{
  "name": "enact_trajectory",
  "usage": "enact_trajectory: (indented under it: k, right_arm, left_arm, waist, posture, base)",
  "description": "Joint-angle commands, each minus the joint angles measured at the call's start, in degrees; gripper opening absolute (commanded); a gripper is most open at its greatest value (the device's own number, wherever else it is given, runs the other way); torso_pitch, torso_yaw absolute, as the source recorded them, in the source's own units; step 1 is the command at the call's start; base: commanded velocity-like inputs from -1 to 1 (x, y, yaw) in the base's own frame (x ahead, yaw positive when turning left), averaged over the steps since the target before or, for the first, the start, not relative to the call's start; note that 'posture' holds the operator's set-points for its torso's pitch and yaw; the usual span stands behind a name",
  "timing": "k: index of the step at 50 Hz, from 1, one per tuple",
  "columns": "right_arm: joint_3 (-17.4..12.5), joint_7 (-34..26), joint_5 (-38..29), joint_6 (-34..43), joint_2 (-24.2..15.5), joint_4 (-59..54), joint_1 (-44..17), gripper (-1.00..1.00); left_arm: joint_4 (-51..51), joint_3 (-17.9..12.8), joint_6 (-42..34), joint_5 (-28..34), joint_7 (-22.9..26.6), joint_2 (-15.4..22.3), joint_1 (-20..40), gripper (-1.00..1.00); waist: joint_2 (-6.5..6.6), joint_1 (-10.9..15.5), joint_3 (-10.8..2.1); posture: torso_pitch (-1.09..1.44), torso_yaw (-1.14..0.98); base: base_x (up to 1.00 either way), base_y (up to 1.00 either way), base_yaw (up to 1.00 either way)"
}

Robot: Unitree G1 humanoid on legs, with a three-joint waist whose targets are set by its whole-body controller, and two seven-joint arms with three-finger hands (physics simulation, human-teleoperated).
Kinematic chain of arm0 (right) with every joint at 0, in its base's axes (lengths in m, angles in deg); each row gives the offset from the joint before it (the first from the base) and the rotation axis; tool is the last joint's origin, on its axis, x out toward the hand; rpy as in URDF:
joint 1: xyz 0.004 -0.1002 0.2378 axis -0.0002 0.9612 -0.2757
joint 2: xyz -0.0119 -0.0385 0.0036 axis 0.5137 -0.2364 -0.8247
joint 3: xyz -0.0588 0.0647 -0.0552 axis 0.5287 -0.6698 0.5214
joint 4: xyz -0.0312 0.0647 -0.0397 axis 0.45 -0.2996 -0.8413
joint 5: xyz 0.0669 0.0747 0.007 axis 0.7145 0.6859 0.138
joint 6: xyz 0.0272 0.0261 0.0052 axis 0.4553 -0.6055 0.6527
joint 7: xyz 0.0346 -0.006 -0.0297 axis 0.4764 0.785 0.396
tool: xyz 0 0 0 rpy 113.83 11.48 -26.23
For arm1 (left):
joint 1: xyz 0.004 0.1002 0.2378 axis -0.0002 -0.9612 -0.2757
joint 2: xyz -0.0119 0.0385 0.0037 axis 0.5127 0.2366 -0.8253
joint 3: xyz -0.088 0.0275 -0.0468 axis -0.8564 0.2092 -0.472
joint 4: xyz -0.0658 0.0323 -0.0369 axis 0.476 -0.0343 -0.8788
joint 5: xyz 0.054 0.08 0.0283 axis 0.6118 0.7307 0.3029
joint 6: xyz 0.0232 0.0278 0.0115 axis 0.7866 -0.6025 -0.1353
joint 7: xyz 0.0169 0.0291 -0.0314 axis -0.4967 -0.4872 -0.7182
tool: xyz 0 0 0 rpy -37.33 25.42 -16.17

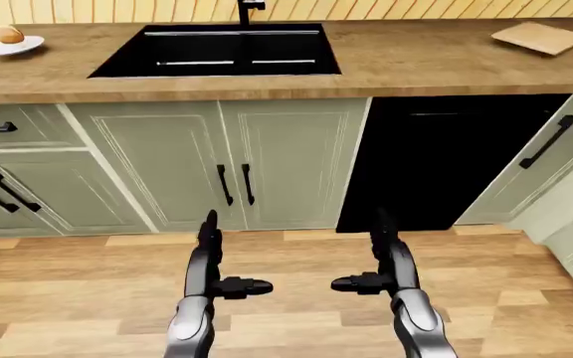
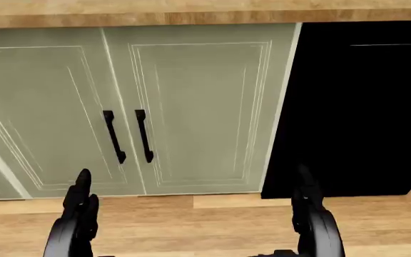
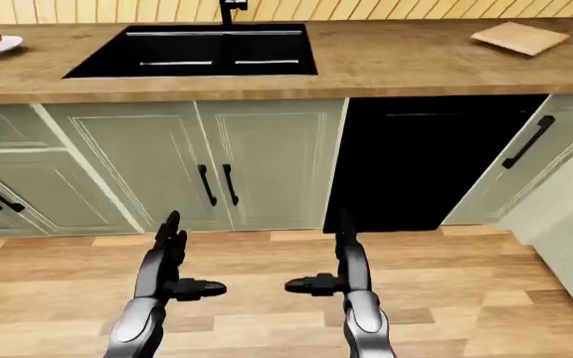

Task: Place all breads on the cutting board.

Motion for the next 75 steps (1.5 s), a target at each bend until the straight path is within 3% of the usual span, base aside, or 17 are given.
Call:
enact_trajectory:
  k: [1,3,5,8,23,28,37,41,50,54,55,58,60,64,66,73,75]
  right_arm:
    - [-0.3,0.4,-0.5,-3.9,-0.5,3.0,-3.2,1.0]
    - [-0.1,0.8,-0.9,-2.1,-0.4,5.6,-3.1,1.0]
    - [0.5,1.0,-1.3,-1.2,-0.1,8.0,-2.1,1.0]
    - [0.6,1.0,-1.3,0.6,0.0,10.6,-1.4,1.0]
    - [-1.1,0.1,0.0,19.7,-1.3,29.2,-6.4,1.0]
    - [-0.8,-0.9,1.4,18.9,-0.9,30.4,-5.9,1.0]
    - [-0.2,-1.6,3.3,20.2,-0.6,33.0,-5.7,1.0]
    - [-0.5,-1.9,5.7,20.8,-0.2,32.7,-6.1,1.0]
    - [0.7,-2.2,5.8,20.2,-0.3,32.7,-5.5,1.0]
    - [0.7,-2.0,5.7,19.6,-0.3,32.4,-5.2,1.0]
    - [0.7,-1.9,5.6,19.8,-0.3,32.4,-5.4,1.0]
    - [1.1,-2.0,5.1,19.8,-0.3,32.2,-5.3,1.0]
    - [0.9,-1.7,5.1,19.8,-0.2,32.4,-5.3,1.0]
    - [1.0,-1.5,5.0,20.3,-0.2,33.4,-5.3,1.0]
    - [1.0,-1.4,5.0,20.2,-0.1,33.6,-5.2,1.0]
    - [1.1,-1.4,5.2,19.4,0.0,33.1,-5.1,1.0]
    - [1.0,-1.3,5.3,19.5,0.0,33.3,-5.1,1.0]
  left_arm:
    - [0.9,-1.1,3.8,1.8,-3.4,0.4,5.0,1.0]
    - [4.1,-0.8,1.5,0.5,-2.2,0.5,4.7,1.0]
    - [5.2,-1.3,1.2,-0.1,-2.5,0.6,4.2,1.0]
    - [10.1,-0.8,-1.6,-0.6,-1.6,0.4,2.3,1.0]
    - [32.0,-1.8,-26.0,-0.2,-0.9,2.2,9.6,1.0]
    - [31.3,-2.4,-25.6,-0.5,-0.7,1.9,9.9,1.0]
    - [31.3,-2.1,-25.0,-1.2,-0.9,1.7,9.1,1.0]
    - [32.7,-2.8,-26.3,-1.6,-0.8,2.1,9.2,1.0]
    - [32.6,-3.0,-26.1,-1.6,-0.7,2.3,9.4,1.0]
    - [33.2,-3.0,-26.6,-1.5,-0.7,2.4,9.3,1.0]
    - [33.2,-3.1,-26.7,-1.5,-0.7,2.4,9.4,1.0]
    - [33.0,-3.2,-26.4,-1.5,-0.6,2.5,9.5,1.0]
    - [32.9,-3.1,-26.2,-1.4,-0.5,2.4,9.4,1.0]
    - [33.9,-3.4,-27.4,-1.4,-0.4,2.7,9.8,1.0]
    - [34.1,-3.4,-27.8,-1.4,-0.4,2.8,10.0,1.0]
    - [34.8,-3.6,-29.0,-1.4,-0.1,2.9,10.6,1.0]
    - [34.9,-3.5,-29.0,-1.3,-0.1,3.0,10.6,1.0]
  waist:
    - [-0.45,-0.1,-0.05]
    - [-0.06,0.3,-3.66]
    - [-0.37,0.3,-1.02]
    - [-0.37,0.3,-4.33]
    - [0.26,0.4,-6.19]
    - [-4.23,-0.1,-4.55]
    - [0.33,-0.7,-3.21]
    - [7.26,-0.5,-5.0]
    - [2.28,2.0,-3.04]
    - [-3.25,0.5,-4.86]
    - [0.27,-1.1,-3.24]
    - [-3.73,0.2,-3.48]
    - [-2.66,0.2,-3.02]
    - [6.3,-0.3,-4.64]
    - [3.46,-0.4,-1.36]
    - [-0.27,-0.6,-1.16]
    - [-4.01,-2.2,-2.53]
  posture:
    - [0.0,0.0]
    - [0.0,0.0]
    - [0.0,0.0]
    - [0.0,0.0]
    - [0.0,0.0]
    - [0.0,0.0]
    - [0.0,0.0]
    - [0.0,0.0]
    - [0.0,0.0]
    - [0.0,0.0]
    - [0.0,0.0]
    - [0.0,0.0]
    - [0.0,0.0]
    - [0.0,0.0]
    - [0.0,0.0]
    - [0.0,0.0]
    - [0.0,0.0]
  base:
    - [0.0,0.0,0.0]
    - [0.0,0.0,0.0]
    - [0.0,0.0,0.0]
    - [0.0,0.0,0.0]
    - [0.0,0.02,0.0]
    - [0.0,1.0,0.0]
    - [0.0,1.0,0.0]
    - [0.0,1.0,0.0]
    - [0.0,0.67,0.33]
    - [0.0,0.0,1.0]
    - [0.0,1.0,0.0]
    - [0.0,1.0,0.0]
    - [0.0,1.0,0.0]
    - [0.12,1.0,0.0]
    - [0.31,1.0,0.0]
    - [0.35,1.0,0.0]
    - [0.36,1.0,0.0]
